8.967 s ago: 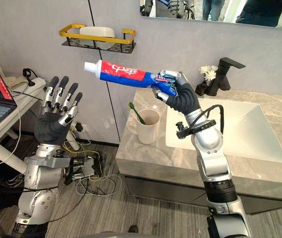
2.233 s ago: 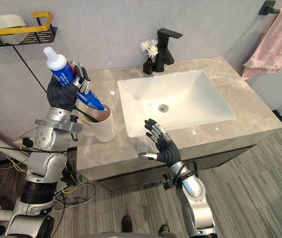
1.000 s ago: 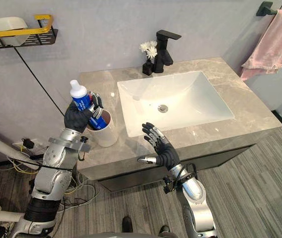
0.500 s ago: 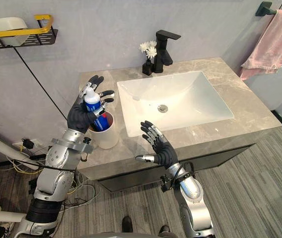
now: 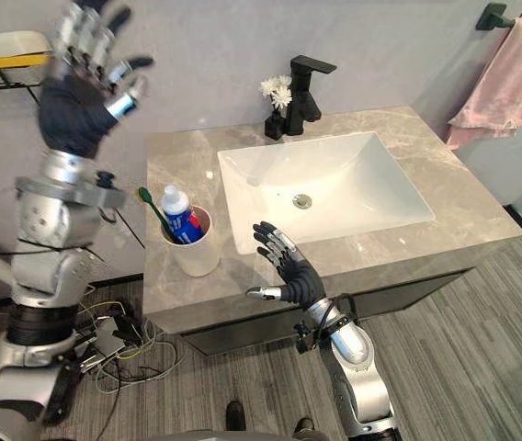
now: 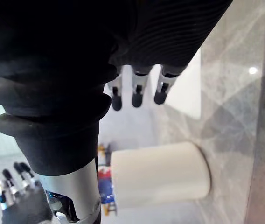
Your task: Organize washtable
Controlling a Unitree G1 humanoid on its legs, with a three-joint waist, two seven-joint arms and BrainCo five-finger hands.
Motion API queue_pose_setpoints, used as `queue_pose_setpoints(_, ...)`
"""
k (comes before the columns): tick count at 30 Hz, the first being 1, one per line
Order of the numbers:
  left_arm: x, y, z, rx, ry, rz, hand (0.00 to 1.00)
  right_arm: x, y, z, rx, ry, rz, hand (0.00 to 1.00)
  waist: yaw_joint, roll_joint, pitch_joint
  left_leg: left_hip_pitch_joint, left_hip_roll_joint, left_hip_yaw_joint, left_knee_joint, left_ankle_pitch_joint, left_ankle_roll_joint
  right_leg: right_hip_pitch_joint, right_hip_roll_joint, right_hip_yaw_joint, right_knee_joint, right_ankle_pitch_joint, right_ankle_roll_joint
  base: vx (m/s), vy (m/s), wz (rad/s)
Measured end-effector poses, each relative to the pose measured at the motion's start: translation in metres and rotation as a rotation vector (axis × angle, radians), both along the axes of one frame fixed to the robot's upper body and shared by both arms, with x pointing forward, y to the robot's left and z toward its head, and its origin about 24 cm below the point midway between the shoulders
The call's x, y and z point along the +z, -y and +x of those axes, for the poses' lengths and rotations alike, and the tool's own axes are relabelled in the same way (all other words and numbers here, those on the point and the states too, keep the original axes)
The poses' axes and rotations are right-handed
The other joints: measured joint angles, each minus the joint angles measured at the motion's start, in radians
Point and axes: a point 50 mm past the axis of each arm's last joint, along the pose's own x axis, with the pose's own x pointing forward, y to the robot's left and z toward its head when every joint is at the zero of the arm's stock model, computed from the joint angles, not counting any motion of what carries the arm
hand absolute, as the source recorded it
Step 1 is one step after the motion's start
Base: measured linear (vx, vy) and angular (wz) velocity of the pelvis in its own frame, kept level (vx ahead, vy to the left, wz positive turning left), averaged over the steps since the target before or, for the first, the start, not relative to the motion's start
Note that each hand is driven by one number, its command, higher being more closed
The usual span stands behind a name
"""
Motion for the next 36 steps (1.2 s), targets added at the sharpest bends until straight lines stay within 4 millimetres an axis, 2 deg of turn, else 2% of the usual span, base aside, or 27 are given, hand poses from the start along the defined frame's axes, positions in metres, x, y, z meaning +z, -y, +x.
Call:
queue_pose_setpoints(3,0.004,-0.014,-0.004,0.046,0.034,-0.046,0.0,-0.002,0.0,0.0,-0.001,-0.006,-0.002,0.0,0.014,0.002,-0.001,0.001,-0.001,-0.008,0.0,0.0,0.0,0.003,0.0,-0.007,-0.001,-0.002,-0.002,0.0,0.0,0.07)
queue_pose_setpoints(4,0.013,-0.028,-0.009,0.104,0.065,-0.032,1.0,-0.004,0.0,0.0,-0.001,-0.013,-0.002,0.0,0.016,0.002,-0.001,0.001,-0.001,-0.011,0.0,0.0,0.0,0.004,0.0,-0.009,-0.001,-0.002,-0.004,0.0,-0.005,0.05)
queue_pose_setpoints(6,0.039,-0.046,-0.017,0.184,0.138,0.039,1.0,-0.008,0.004,-0.003,-0.012,-0.032,-0.008,0.0,0.023,0.002,-0.002,0.001,-0.001,-0.019,0.0,0.0,0.0,0.007,0.001,-0.015,0.0,-0.004,-0.005,0.01,-0.021,0.12)
queue_pose_setpoints(7,0.059,-0.051,-0.024,0.201,0.197,0.07,1.0,-0.013,0.007,-0.007,-0.017,-0.052,-0.008,0.0,0.035,0.002,-0.002,0.004,-0.003,-0.027,0.001,0.001,0.0,0.014,0.001,-0.024,-0.001,-0.004,-0.006,0.03,-0.027,0.22)
queue_pose_setpoints(8,0.073,-0.057,-0.036,0.214,0.27,0.078,1.0,-0.014,0.008,-0.008,-0.015,-0.059,-0.015,0.0,0.037,0.005,-0.005,0.005,-0.004,-0.034,0.002,0.001,0.0,0.018,-0.001,-0.032,-0.001,-0.005,-0.007,0.03,-0.017,0.22)
queue_pose_setpoints(9,0.077,-0.059,-0.043,0.224,0.307,0.077,1.0,-0.015,0.008,-0.008,-0.014,-0.059,-0.015,0.0,0.038,0.007,-0.007,0.005,-0.005,-0.038,0.002,0.001,0.0,0.017,-0.001,-0.035,-0.001,-0.005,-0.007,0.02,-0.007,0.2)
queue_pose_setpoints(10,0.078,-0.065,-0.059,0.238,0.365,0.069,1.0,-0.015,0.009,-0.009,-0.009,-0.062,-0.013,0.0,0.039,0.013,-0.012,0.005,-0.006,-0.043,0.002,0.0,0.0,0.017,-0.002,-0.036,-0.002,-0.005,-0.007,0.01,-0.001,0.12)
queue_pose_setpoints(11,0.075,-0.068,-0.066,0.247,0.377,0.068,1.0,-0.016,0.009,-0.01,-0.007,-0.066,-0.005,0.0,0.041,0.015,-0.015,0.005,-0.007,-0.044,0.002,0.0,0.0,0.018,-0.002,-0.036,-0.002,-0.005,-0.007,0.01,-0.006,0.09)
queue_pose_setpoints(13,0.051,-0.077,-0.085,0.287,0.344,0.106,1.0,-0.018,0.008,-0.012,-0.021,-0.078,0.014,0.0,0.049,0.016,-0.02,0.005,-0.007,-0.046,0.002,0.0,0.0,0.02,-0.001,-0.037,-0.006,-0.006,-0.009,0.0,-0.029,0.03)
queue_pose_setpoints(14,0.043,-0.078,-0.087,0.29,0.317,0.116,1.0,-0.019,0.01,-0.013,-0.029,-0.083,0.016,0.0,0.055,0.015,-0.021,0.005,-0.007,-0.046,0.002,0.0,0.0,0.021,-0.001,-0.037,-0.007,-0.006,-0.009,-0.01,-0.033,0.0)
queue_pose_setpoints(16,0.006,-0.081,-0.09,0.283,0.174,0.119,1.0,-0.024,0.021,-0.017,-0.089,-0.106,0.023,0.0,0.072,0.016,-0.025,0.005,-0.008,-0.051,0.002,0.001,0.0,0.026,-0.001,-0.041,-0.013,-0.007,-0.009,-0.03,-0.025,0.05)
queue_pose_setpoints(19,-0.039,-0.084,-0.099,0.283,0.0,0.05,1.0,-0.028,0.028,-0.021,-0.132,-0.127,0.032,0.0,0.071,0.017,-0.036,0.009,-0.01,-0.056,0.0,0.001,-0.001,0.032,-0.002,-0.048,-0.012,-0.011,-0.014,-0.03,-0.013,0.07)
queue_pose_setpoints(20,-0.048,-0.083,-0.102,0.279,-0.035,0.032,1.0,-0.029,0.031,-0.022,-0.145,-0.13,0.031,0.0,0.069,0.017,-0.037,0.01,-0.01,-0.057,0.0,0.0,-0.001,0.032,-0.002,-0.048,-0.012,-0.011,-0.015,-0.03,-0.001,0.04)
queue_pose_setpoints(22,-0.087,-0.071,-0.109,0.202,-0.206,-0.062,1.0,-0.032,0.032,-0.024,-0.162,-0.145,0.043,0.0,0.066,0.018,-0.036,0.008,-0.011,-0.058,-0.001,-0.003,-0.006,0.031,-0.004,-0.049,-0.009,-0.012,-0.016,-0.03,0.005,0.03)
queue_pose_setpoints(23,-0.098,-0.066,-0.11,0.176,-0.26,-0.08,1.0,-0.032,0.032,-0.025,-0.163,-0.147,0.045,0.0,0.066,0.018,-0.036,0.008,-0.011,-0.058,-0.001,-0.003,-0.006,0.03,-0.007,-0.049,-0.007,-0.013,-0.016,-0.03,0.015,0.0)
queue_pose_setpoints(26,-0.153,-0.033,-0.121,0.018,-0.544,-0.211,1.0,-0.035,0.029,-0.028,-0.171,-0.163,0.065,0.0,0.063,0.019,-0.036,0.005,-0.011,-0.052,-0.001,-0.003,-0.006,0.027,-0.014,-0.045,0.004,-0.016,-0.012,-0.01,0.003,-0.01)
queue_pose_setpoints(27,-0.161,-0.027,-0.124,-0.012,-0.589,-0.239,1.0,-0.036,0.028,-0.029,-0.172,-0.167,0.069,0.0,0.064,0.019,-0.035,0.005,-0.011,-0.051,-0.001,-0.003,-0.006,0.025,-0.014,-0.044,0.004,-0.016,-0.012,-0.02,0.002,-0.04)
queue_pose_setpoints(29,-0.192,-0.001,-0.132,-0.139,-0.761,-0.335,1.0,-0.039,0.026,-0.03,-0.176,-0.182,0.077,0.0,0.063,0.023,-0.033,0.002,-0.01,-0.049,-0.001,-0.003,-0.006,0.015,-0.015,-0.041,0.009,-0.017,-0.01,-0.01,-0.001,-0.03)
queue_pose_setpoints(30,-0.199,0.005,-0.133,-0.169,-0.8,-0.342,1.0,-0.04,0.026,-0.03,-0.177,-0.186,0.074,0.0,0.063,0.024,-0.033,0.002,-0.01,-0.048,-0.001,-0.003,-0.006,0.015,-0.015,-0.04,0.009,-0.017,-0.009,0.01,-0.015,-0.03)
queue_pose_setpoints(31,-0.215,0.018,-0.136,-0.238,-0.889,-0.351,1.0,-0.043,0.026,-0.03,-0.182,-0.2,0.066,0.0,0.062,0.027,-0.034,0.001,-0.009,-0.047,-0.001,-0.003,-0.006,0.013,-0.015,-0.039,0.009,-0.018,-0.009,0.0,0.0,0.0)
queue_pose_setpoints(34,-0.237,0.031,-0.138,-0.3,-1.0,-0.368,1.0,-0.043,0.025,-0.028,-0.203,-0.201,0.074,0.0,0.053,0.031,-0.035,-0.001,-0.005,-0.04,-0.001,-0.003,-0.006,0.009,-0.011,-0.035,0.008,-0.018,-0.008,0.01,-0.018,-0.03)
queue_pose_setpoints(36,-0.243,0.032,-0.139,-0.298,-1.023,-0.38,1.0,-0.042,0.025,-0.027,-0.226,-0.199,0.083,0.0,0.041,0.03,-0.036,-0.003,-0.002,-0.037,-0.001,-0.003,-0.006,0.005,-0.009,-0.033,0.007,-0.018,-0.008,0.02,-0.036,-0.08)
